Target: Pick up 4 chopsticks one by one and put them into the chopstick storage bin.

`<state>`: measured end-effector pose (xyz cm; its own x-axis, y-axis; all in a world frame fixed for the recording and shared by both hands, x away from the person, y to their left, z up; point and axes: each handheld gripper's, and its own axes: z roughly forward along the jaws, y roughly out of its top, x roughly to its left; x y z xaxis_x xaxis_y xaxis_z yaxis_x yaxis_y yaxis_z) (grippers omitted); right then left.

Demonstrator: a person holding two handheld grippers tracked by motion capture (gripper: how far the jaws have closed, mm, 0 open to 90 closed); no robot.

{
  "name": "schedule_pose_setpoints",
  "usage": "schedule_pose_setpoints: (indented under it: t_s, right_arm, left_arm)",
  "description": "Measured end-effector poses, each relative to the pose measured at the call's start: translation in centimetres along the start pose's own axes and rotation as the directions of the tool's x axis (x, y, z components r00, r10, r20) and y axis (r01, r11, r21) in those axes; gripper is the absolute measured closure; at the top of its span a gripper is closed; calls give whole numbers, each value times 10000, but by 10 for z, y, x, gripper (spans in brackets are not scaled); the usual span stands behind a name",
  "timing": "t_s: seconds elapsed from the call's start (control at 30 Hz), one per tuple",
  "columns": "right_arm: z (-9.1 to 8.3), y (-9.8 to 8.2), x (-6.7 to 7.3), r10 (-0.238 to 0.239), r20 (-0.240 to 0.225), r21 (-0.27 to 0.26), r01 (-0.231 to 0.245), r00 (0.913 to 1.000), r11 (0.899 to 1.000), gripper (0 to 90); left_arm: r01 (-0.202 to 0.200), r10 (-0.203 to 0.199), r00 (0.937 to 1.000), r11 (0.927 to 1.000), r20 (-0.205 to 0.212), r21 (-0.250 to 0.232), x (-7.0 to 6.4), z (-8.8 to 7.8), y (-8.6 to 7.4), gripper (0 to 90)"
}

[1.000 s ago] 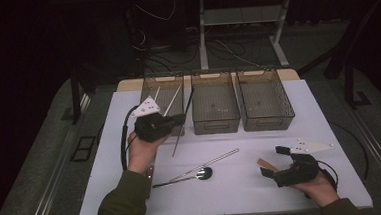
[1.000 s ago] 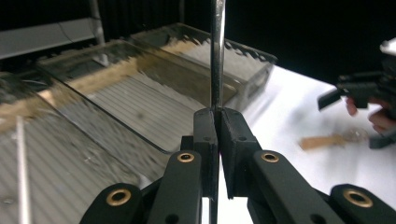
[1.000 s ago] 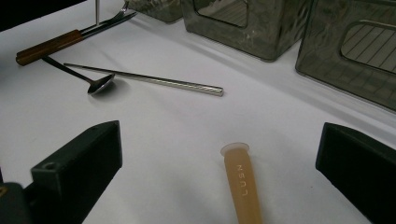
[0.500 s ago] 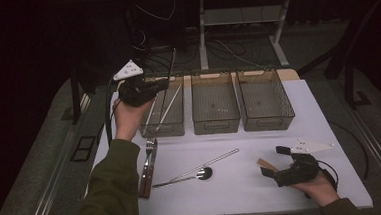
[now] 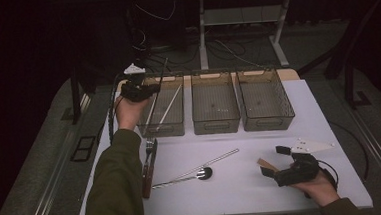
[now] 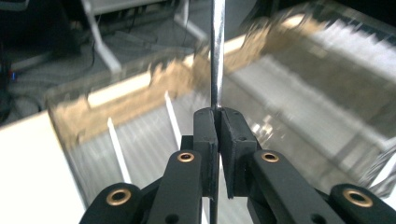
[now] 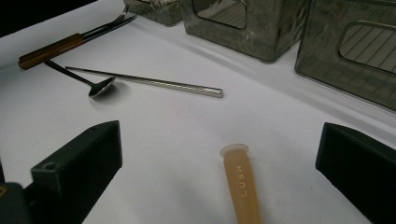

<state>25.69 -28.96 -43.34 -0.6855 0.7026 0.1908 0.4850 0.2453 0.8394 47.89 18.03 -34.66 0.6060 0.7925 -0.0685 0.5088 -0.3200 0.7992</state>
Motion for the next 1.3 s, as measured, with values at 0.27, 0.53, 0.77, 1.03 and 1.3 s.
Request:
schedule_pose_setpoints:
  t_s: [0.27,0.53,0.77,1.03,1.3]
  right_arm:
    - [0,0,0,3,6,-6,-3,10000,10000,7]
    - [0,0,0,15,-8,-9,-15,10000,10000,7]
    - [0,0,1,23,17,-18,-23,10000,10000,7]
    - [-1,0,1,9,6,-38,-9,10000,10000,7]
    - [-1,0,1,-13,28,-38,13,10000,10000,7]
  left_arm:
    - [475,-451,9987,9933,-246,1056,5,18,-17,839]
    - [604,-575,9975,9954,-398,739,4,19,-22,559]
    - [179,-186,9997,9984,130,529,-12,11,-14,446]
    - [-368,347,9946,9991,976,204,-35,-3,-7,332]
    - [-942,875,9797,9951,1803,292,-68,-16,-11,291]
